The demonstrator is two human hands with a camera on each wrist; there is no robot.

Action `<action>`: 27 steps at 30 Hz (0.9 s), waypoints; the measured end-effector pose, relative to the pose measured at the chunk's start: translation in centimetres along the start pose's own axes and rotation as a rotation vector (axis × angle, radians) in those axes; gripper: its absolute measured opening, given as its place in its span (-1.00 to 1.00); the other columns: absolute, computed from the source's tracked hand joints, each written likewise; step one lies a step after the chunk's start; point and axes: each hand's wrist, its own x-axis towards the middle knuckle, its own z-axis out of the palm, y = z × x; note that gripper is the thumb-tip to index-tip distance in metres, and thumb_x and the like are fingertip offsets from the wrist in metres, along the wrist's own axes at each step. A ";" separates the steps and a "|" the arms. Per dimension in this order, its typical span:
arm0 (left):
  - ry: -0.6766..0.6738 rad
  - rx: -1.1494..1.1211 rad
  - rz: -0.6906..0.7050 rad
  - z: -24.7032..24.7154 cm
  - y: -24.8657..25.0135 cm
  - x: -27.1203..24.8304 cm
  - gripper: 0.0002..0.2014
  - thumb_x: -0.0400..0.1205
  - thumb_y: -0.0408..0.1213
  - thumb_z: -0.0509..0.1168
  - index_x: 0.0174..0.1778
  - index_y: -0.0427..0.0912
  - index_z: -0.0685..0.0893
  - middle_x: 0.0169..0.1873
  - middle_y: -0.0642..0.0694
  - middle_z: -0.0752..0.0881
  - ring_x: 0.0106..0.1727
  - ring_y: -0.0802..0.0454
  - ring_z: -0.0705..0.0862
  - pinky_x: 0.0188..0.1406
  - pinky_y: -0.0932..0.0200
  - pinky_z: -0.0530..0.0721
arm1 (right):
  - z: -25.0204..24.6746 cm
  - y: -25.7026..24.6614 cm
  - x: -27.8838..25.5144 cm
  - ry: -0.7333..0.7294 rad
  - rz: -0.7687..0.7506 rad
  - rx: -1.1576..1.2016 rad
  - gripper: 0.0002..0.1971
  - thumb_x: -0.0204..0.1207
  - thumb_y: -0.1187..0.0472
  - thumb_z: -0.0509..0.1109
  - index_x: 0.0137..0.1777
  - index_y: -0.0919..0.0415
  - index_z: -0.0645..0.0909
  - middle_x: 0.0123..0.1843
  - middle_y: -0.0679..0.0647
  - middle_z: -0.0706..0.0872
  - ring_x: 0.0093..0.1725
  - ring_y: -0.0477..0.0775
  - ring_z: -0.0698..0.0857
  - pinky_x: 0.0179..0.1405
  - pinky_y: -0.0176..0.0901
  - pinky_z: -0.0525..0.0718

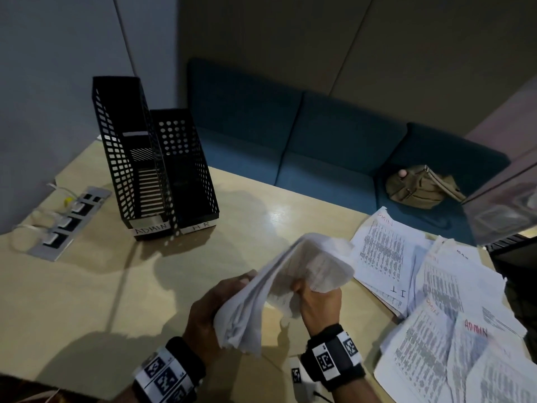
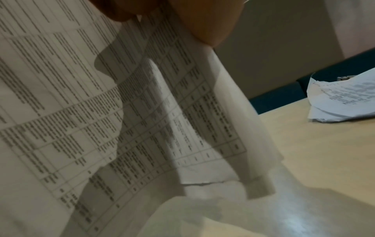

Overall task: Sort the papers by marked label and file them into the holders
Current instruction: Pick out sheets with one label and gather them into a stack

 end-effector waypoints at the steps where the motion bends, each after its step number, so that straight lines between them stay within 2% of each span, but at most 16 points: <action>1: -0.043 -0.219 -0.057 -0.1 0.0 -0.9 -0.66 0.68 -0.27 0.17 0.37 -0.08 0.61 0.33 0.11 0.67 0.36 0.17 0.60 0.33 0.31 0.55 | -0.1 0.0 0.1 -0.007 -0.032 0.023 -0.55 0.26 0.61 0.38 -0.65 0.07 0.56 -0.57 -0.07 0.63 -0.47 -0.19 0.57 -0.48 -0.36 0.53; 2: -0.072 -0.280 -0.105 0.2 -0.3 -1.4 -0.66 0.70 -0.20 0.15 0.40 -0.04 0.58 0.40 0.04 0.61 0.44 0.04 0.54 0.43 0.13 0.50 | -0.2 -0.3 0.0 -0.014 -0.066 0.041 -0.51 0.27 0.63 0.35 -0.69 0.07 0.52 -0.60 -0.09 0.61 -0.51 -0.22 0.55 -0.50 -0.41 0.49; 3: -0.003 -0.334 -0.140 -0.2 -0.4 -1.8 -0.66 0.70 -0.14 0.17 0.38 0.01 0.60 0.40 -0.01 0.61 0.44 -0.01 0.54 0.44 0.06 0.51 | -0.2 0.1 0.2 -0.013 -0.092 0.028 -0.48 0.28 0.64 0.33 -0.72 0.06 0.46 -0.63 -0.08 0.58 -0.55 -0.24 0.53 -0.53 -0.46 0.45; 5: -0.075 -0.513 -0.325 0.2 -0.1 -1.0 -0.71 0.58 -0.04 0.29 0.20 0.14 0.73 0.24 0.01 0.73 0.30 0.12 0.66 0.27 0.19 0.63 | 0.2 1.7 0.6 -0.034 -0.059 -0.048 -0.50 0.33 0.57 0.38 -0.62 -0.01 0.46 -0.62 -0.06 0.53 -0.55 -0.22 0.50 -0.51 -0.42 0.45; 7: -0.091 -0.295 -0.217 0.4 -0.6 -1.2 -0.81 0.49 0.00 0.37 -0.03 0.27 0.81 0.04 0.22 0.80 0.12 0.30 0.73 0.05 0.40 0.66 | 0.6 3.9 0.9 -0.139 -0.003 -0.154 -0.76 0.37 0.37 0.46 -0.43 0.10 0.55 -0.46 -0.03 0.62 -0.44 -0.08 0.56 -0.46 -0.23 0.53; 9: -0.062 -0.080 -0.168 0.0 -0.4 -0.7 -0.74 0.61 -0.21 0.29 0.02 0.26 0.80 0.07 0.26 0.78 0.14 0.33 0.71 0.04 0.45 0.65 | 0.8 5.3 0.8 -0.256 0.027 -0.242 -0.92 0.41 0.26 0.47 -0.15 0.15 0.62 -0.24 0.03 0.72 -0.25 0.06 0.68 -0.37 -0.25 0.62; 10: -0.057 0.059 -0.070 -0.7 0.1 -0.1 -0.65 0.65 -0.31 0.25 0.21 0.23 0.71 0.20 0.21 0.73 0.25 0.30 0.66 0.14 0.41 0.63 | 0.7 5.4 0.9 -0.277 0.004 -0.290 -0.89 0.44 0.25 0.45 -0.06 0.16 0.61 -0.17 0.02 0.73 -0.18 0.05 0.70 -0.35 -0.30 0.62; 11: -0.084 0.029 0.019 -1.1 0.3 0.6 -0.58 0.67 -0.32 0.24 0.41 0.18 0.54 0.36 0.08 0.62 0.39 0.20 0.57 0.28 0.31 0.60 | 0.4 5.0 1.1 -0.255 -0.032 -0.315 -0.86 0.47 0.25 0.43 0.00 0.16 0.57 -0.15 -0.01 0.72 -0.17 -0.04 0.70 -0.34 -0.33 0.60; 12: -0.107 0.141 0.153 -1.4 0.3 1.6 -0.45 0.65 -0.34 0.25 0.54 0.14 0.35 0.45 -0.07 0.50 0.49 0.08 0.48 0.39 0.20 0.54 | 0.2 4.0 1.1 -0.206 -0.071 -0.289 -0.82 0.50 0.25 0.42 0.06 0.15 0.53 -0.13 -0.07 0.69 -0.16 -0.19 0.70 -0.32 -0.38 0.59; 13: -0.147 0.231 0.255 -2.0 0.0 2.1 -0.41 0.63 -0.36 0.24 0.57 0.09 0.27 0.48 -0.13 0.45 0.52 0.02 0.45 0.42 0.16 0.51 | 0.0 2.6 1.0 -0.147 -0.111 -0.227 -0.74 0.50 0.25 0.44 0.14 0.15 0.48 -0.08 -0.16 0.65 -0.13 -0.33 0.68 -0.30 -0.43 0.59; 15: -0.146 0.304 0.254 -2.4 0.4 3.6 -0.62 0.67 -0.31 0.20 0.42 -0.04 0.44 0.43 -0.04 0.50 0.47 0.10 0.49 0.38 0.27 0.50 | -0.4 0.1 1.2 -0.036 -0.267 -0.077 -0.54 0.45 0.21 0.49 0.27 0.16 0.38 0.06 -0.30 0.56 0.00 -0.52 0.58 -0.10 -0.50 0.57; 18: -0.149 0.356 0.318 -3.0 1.0 4.7 -0.87 0.69 -0.25 0.18 0.11 -0.10 0.58 0.24 -0.10 0.59 0.36 0.19 0.55 0.27 0.36 0.52 | -0.4 -2.4 1.6 0.033 -0.567 -0.082 -0.32 0.39 -0.01 0.46 0.45 -0.10 0.22 0.31 -0.46 0.39 0.23 -0.43 0.46 0.25 -0.60 0.39; 20: -0.140 0.317 0.293 -3.5 0.5 4.9 -0.90 0.66 -0.27 0.23 0.05 -0.08 0.61 0.18 -0.12 0.65 0.29 0.08 0.63 0.20 0.21 0.62 | -0.5 -3.2 2.3 -0.036 -0.703 -0.231 -0.42 0.45 0.01 0.38 0.44 -0.22 0.24 0.31 -0.16 0.46 0.25 -0.29 0.46 0.28 -0.66 0.35; 22: -0.097 0.216 0.204 -3.8 0.0 5.1 -0.87 0.62 -0.28 0.28 0.08 -0.08 0.60 0.13 -0.16 0.70 0.21 -0.06 0.70 0.12 -0.01 0.69 | -0.7 -3.2 3.1 -0.083 -0.782 -0.388 -0.52 0.50 0.06 0.31 0.42 -0.13 0.36 0.23 0.05 0.53 0.18 -0.34 0.44 0.20 -0.72 0.37; 25: -0.072 0.146 0.108 -4.3 -0.7 4.9 -0.82 0.62 -0.20 0.30 0.13 0.07 0.62 0.09 -0.15 0.74 0.16 -0.12 0.73 0.06 -0.15 0.72 | -1.1 -2.8 3.5 -0.047 -0.784 -0.366 -0.63 0.48 0.10 0.35 0.29 -0.04 0.50 0.14 0.14 0.58 0.15 -0.49 0.44 0.15 -0.68 0.43; 27: -0.058 0.115 0.025 -4.3 -0.8 4.6 -0.76 0.60 -0.07 0.34 0.18 0.21 0.60 0.11 -0.07 0.76 0.17 -0.08 0.74 0.05 -0.14 0.74 | -1.0 -2.6 3.2 -0.030 -0.758 -0.294 -0.68 0.43 0.15 0.41 0.18 -0.01 0.51 0.11 0.05 0.59 0.19 -0.48 0.47 0.18 -0.59 0.44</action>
